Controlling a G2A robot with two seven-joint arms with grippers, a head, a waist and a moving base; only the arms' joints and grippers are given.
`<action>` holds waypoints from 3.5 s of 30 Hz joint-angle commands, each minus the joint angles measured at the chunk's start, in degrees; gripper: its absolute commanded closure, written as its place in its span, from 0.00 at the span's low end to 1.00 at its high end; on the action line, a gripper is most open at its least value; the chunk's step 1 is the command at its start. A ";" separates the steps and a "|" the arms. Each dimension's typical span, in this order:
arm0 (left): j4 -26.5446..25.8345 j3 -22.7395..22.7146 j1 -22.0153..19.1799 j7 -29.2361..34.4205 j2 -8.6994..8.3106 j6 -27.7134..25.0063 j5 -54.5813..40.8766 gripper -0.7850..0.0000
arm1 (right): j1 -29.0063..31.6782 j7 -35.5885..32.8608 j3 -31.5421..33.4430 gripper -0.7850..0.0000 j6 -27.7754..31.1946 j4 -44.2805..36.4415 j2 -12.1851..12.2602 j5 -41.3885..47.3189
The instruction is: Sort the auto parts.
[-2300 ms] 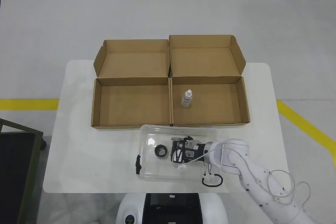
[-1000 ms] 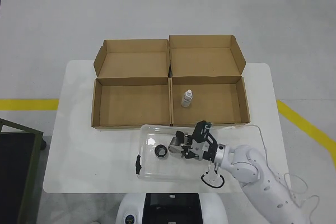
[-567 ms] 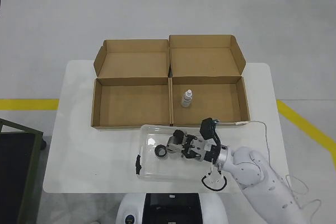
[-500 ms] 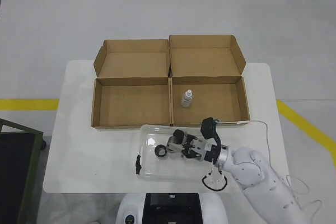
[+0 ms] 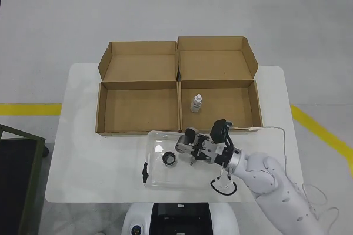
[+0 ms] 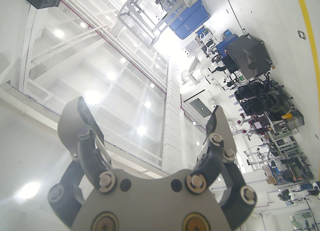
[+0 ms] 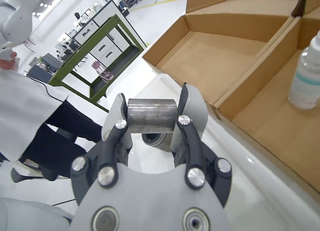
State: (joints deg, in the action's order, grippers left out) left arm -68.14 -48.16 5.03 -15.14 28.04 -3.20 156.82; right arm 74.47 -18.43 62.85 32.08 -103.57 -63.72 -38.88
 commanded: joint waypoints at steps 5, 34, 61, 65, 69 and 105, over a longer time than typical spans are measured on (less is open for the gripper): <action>0.00 0.00 0.00 0.00 0.00 0.00 0.00 0.00 | -1.41 5.43 -2.23 1.00 -1.02 -0.72 -0.59 -10.52; 0.00 0.00 0.00 0.00 0.00 0.00 0.00 0.00 | -8.65 10.13 -8.06 1.00 -2.70 4.33 -2.67 -20.38; 0.00 0.00 0.00 0.00 0.00 0.00 0.00 0.00 | -20.34 4.46 -14.43 1.00 -10.74 10.39 -6.31 -21.21; 0.00 0.00 0.00 0.00 0.00 0.00 0.00 0.00 | -23.63 2.34 -16.61 1.00 -11.75 13.63 -7.48 -21.64; 0.00 0.00 0.00 0.00 0.00 0.00 0.00 0.00 | -26.28 -0.38 -18.18 1.00 -12.30 15.96 -8.46 -21.93; 0.00 0.00 0.00 0.00 0.00 0.00 0.00 0.00 | -36.78 -11.61 -24.52 0.55 -9.94 30.16 -14.47 -23.97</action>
State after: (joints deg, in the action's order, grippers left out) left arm -68.14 -48.16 5.03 -15.14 28.04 -3.20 156.82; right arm 37.77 -30.06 38.29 22.26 -73.62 -78.12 -62.66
